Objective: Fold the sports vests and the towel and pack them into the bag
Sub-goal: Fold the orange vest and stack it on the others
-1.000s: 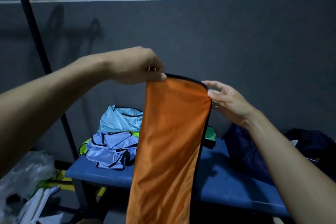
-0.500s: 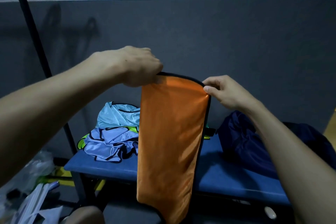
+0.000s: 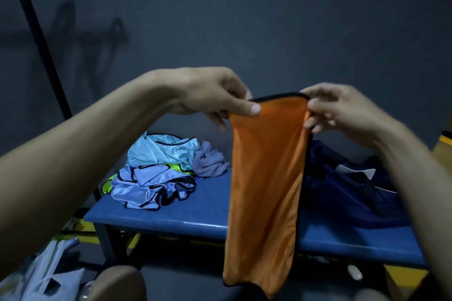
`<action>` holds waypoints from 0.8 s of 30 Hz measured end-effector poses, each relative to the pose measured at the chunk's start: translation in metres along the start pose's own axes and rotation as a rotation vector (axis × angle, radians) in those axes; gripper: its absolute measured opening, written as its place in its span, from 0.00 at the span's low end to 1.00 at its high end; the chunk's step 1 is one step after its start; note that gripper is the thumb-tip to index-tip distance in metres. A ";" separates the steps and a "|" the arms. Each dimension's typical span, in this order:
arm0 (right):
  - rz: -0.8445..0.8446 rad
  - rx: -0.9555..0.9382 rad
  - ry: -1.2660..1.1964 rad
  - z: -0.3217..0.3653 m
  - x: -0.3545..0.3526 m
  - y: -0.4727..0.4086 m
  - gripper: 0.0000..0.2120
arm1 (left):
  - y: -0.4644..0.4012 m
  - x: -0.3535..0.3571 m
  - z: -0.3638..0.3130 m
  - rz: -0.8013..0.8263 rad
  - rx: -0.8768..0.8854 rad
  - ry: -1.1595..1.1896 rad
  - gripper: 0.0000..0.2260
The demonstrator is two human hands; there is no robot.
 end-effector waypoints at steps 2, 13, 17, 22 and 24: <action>-0.075 -0.036 0.052 0.025 -0.021 -0.012 0.09 | -0.008 -0.001 -0.010 -0.019 0.068 0.131 0.22; 0.002 -0.122 0.356 -0.023 0.150 -0.223 0.12 | -0.028 -0.064 0.177 -0.498 -0.146 0.284 0.08; 0.176 0.029 0.260 -0.147 0.264 -0.257 0.10 | -0.006 -0.026 0.312 -0.586 -0.381 0.355 0.11; 0.265 0.223 0.114 -0.256 0.366 -0.254 0.09 | 0.030 0.020 0.442 -0.623 -0.642 0.465 0.12; 0.267 0.233 0.077 -0.272 0.389 -0.253 0.08 | 0.042 0.023 0.476 -0.625 -0.743 0.391 0.13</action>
Point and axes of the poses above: each hand's wrist, its own y-axis away from the middle knuckle, its own x-axis out of the palm, z = x × y, the point moved 10 cm from there along -y, towards the middle knuckle, and after that the axes turned 3 degrees about -y, right-handed, at the moved point
